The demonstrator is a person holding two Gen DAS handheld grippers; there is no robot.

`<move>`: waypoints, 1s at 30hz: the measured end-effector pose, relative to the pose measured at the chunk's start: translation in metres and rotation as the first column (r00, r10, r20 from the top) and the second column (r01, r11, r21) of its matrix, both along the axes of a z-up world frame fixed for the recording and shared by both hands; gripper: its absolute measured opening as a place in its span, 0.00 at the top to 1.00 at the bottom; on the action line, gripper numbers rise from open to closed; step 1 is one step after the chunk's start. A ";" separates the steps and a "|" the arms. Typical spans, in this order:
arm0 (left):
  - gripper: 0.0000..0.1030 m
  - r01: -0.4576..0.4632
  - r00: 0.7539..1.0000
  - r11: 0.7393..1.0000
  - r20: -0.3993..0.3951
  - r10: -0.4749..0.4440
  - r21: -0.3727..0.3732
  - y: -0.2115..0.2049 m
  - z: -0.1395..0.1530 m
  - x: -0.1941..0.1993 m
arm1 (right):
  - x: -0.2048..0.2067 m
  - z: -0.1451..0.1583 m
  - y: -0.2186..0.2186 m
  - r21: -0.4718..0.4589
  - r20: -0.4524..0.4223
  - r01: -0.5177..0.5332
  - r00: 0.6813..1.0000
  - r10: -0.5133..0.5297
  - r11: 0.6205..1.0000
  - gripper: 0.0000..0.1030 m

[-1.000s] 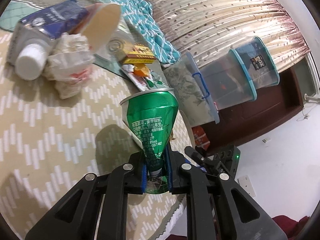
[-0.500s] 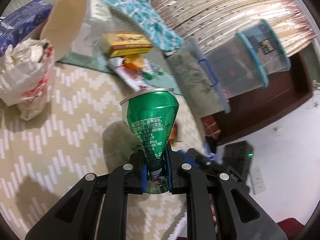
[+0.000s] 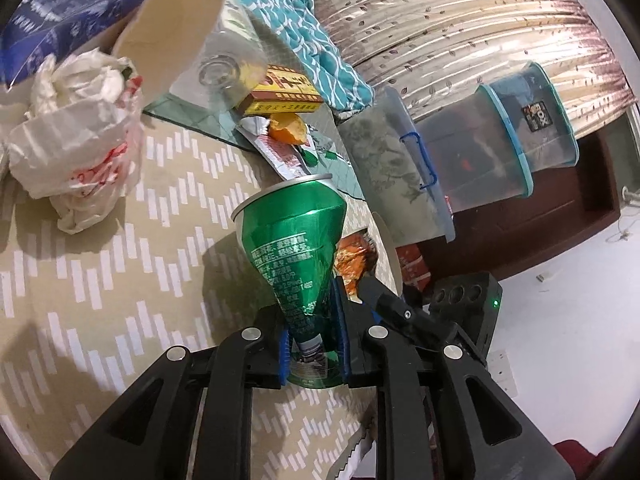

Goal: Collect trash
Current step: 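Grasp the orange snack wrapper with the right gripper, then drop the can from left gripper while right gripper drops the wrapper into the wastebasket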

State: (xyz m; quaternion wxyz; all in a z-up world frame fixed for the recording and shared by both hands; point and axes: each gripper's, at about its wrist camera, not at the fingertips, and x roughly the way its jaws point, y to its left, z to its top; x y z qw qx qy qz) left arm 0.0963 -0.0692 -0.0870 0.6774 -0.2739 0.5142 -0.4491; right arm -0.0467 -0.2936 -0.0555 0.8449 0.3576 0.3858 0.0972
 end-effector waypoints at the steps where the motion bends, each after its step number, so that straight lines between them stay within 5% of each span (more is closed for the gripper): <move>1: 0.82 -0.003 1.000 1.000 -0.002 0.003 0.000 0.001 0.000 0.001 | 0.002 -0.001 0.004 0.014 0.009 -0.007 1.000 0.007 1.000 0.40; 5: 0.80 -0.014 1.000 1.000 -0.020 0.014 -0.005 0.008 -0.006 0.003 | 0.010 -0.007 0.004 0.076 0.018 -0.005 1.000 0.003 0.997 0.54; 7: 0.79 -0.017 0.999 1.000 -0.032 0.017 -0.021 0.010 -0.008 0.004 | 0.012 -0.010 0.001 0.072 -0.004 0.017 1.000 -0.017 0.997 0.79; 8: 0.80 -0.018 0.999 1.000 -0.034 0.017 -0.025 0.011 -0.009 0.004 | 0.015 -0.014 0.001 0.082 -0.031 0.012 0.999 -0.010 0.997 0.81; 30: 0.84 -0.007 0.999 1.000 0.035 0.007 -0.013 0.002 0.024 -0.004 | -0.032 0.006 -0.062 0.101 0.031 0.172 0.984 -0.176 0.980 0.81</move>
